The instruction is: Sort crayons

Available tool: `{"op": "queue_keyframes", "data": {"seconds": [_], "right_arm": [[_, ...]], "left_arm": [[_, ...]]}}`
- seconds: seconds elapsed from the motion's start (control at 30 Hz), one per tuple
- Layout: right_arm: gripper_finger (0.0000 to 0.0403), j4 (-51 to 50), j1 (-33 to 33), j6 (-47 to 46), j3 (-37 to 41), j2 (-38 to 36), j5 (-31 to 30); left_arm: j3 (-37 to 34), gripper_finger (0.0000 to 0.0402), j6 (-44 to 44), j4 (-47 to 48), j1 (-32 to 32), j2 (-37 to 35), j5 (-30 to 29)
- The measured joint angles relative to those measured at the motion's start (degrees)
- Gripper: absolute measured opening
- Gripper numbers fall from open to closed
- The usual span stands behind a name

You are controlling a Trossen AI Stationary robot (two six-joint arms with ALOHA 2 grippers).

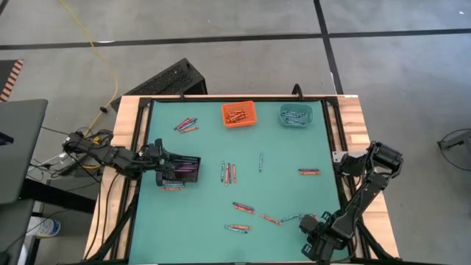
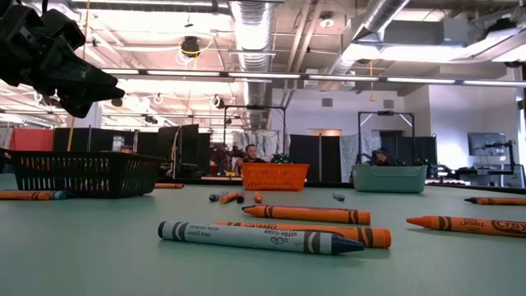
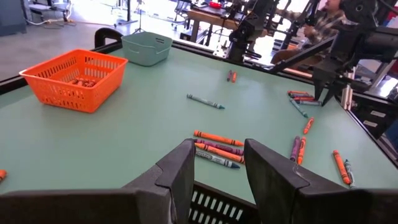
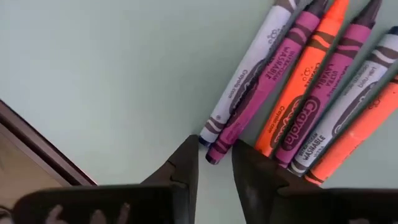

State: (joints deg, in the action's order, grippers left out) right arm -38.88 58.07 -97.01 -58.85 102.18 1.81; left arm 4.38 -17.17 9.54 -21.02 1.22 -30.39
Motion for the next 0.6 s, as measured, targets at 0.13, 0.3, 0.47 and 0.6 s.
{"op": "queue_keyframes", "data": {"seconds": [0.13,0.3,0.47,0.6], "right_arm": [[0.0084,-0.08,-0.98,2.27,0.04,0.03,1.34],[0.0064,-0.37,-1.80,3.18,0.09,0.10,1.96],[0.0056,-1.59,-2.89,3.04,0.11,0.14,1.89],[0.0055,-2.92,-4.91,3.10,0.11,0.18,1.31]], "left_arm": [[0.00,0.0128,0.00,-0.01,0.01,0.00,0.00],[0.00,0.0128,0.00,-0.01,0.00,0.01,-0.01],[0.00,0.0128,0.00,0.00,0.01,0.00,0.01],[0.00,0.0128,0.00,-0.02,0.00,0.01,-0.01]]}}
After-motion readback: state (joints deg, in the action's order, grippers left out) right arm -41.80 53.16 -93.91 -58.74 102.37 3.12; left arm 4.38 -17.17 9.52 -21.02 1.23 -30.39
